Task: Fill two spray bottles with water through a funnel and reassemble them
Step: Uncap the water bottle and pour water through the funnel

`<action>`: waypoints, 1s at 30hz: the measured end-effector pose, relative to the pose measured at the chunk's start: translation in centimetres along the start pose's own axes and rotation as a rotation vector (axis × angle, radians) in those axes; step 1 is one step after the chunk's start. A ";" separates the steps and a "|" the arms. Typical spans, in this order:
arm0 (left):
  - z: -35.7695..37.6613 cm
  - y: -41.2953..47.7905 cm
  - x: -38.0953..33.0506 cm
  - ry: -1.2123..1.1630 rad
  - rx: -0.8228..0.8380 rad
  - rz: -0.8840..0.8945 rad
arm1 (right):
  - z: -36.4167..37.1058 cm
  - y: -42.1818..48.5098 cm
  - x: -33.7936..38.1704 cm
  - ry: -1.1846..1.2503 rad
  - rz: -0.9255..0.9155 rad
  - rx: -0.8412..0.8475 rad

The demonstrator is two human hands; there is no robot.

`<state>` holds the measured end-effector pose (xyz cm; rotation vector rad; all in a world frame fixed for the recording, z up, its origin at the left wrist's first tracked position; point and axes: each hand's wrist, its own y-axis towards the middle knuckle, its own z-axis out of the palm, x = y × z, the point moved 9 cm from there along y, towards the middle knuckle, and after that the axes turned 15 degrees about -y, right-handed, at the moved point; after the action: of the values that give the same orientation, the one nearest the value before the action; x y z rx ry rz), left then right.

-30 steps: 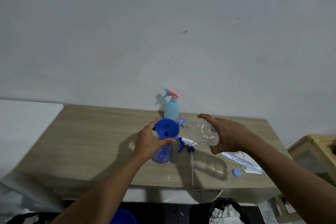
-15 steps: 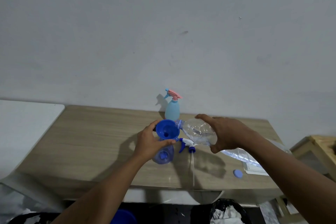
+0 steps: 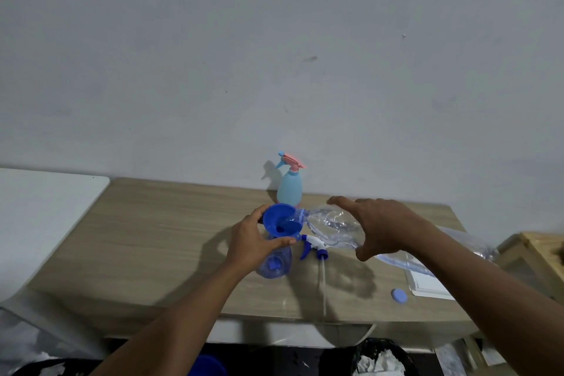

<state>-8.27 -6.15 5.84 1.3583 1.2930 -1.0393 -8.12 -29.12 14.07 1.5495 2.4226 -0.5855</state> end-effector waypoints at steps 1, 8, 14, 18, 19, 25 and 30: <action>0.0 0.0 0.0 0.000 -0.001 0.002 | 0.0 0.0 0.0 -0.006 -0.001 -0.002; -0.1 0.0 0.0 0.004 -0.009 0.008 | 0.2 -0.4 -0.2 0.002 0.004 -0.024; -0.3 0.0 0.3 -0.006 -0.021 0.020 | 1.7 -1.1 -0.5 0.138 0.021 -0.037; -0.3 0.1 0.6 -0.021 -0.035 0.023 | 2.2 -1.7 -1.4 0.410 0.082 -0.132; -0.4 0.1 0.7 -0.024 -0.038 0.025 | 2.3 -1.9 -2.0 0.505 0.113 -0.184; -0.2 0.4 1.2 -0.026 -0.041 0.026 | 5.8 -4.4 -7.3 0.895 0.443 -0.534; 0.0 0.6 1.2 -0.010 -0.035 0.035 | 8.6 -5.9 -8.9 1.017 0.627 -0.637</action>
<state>-7.61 -5.96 4.73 1.3431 1.2706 -0.9941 -10.03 -42.31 10.99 2.3759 1.9880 1.2186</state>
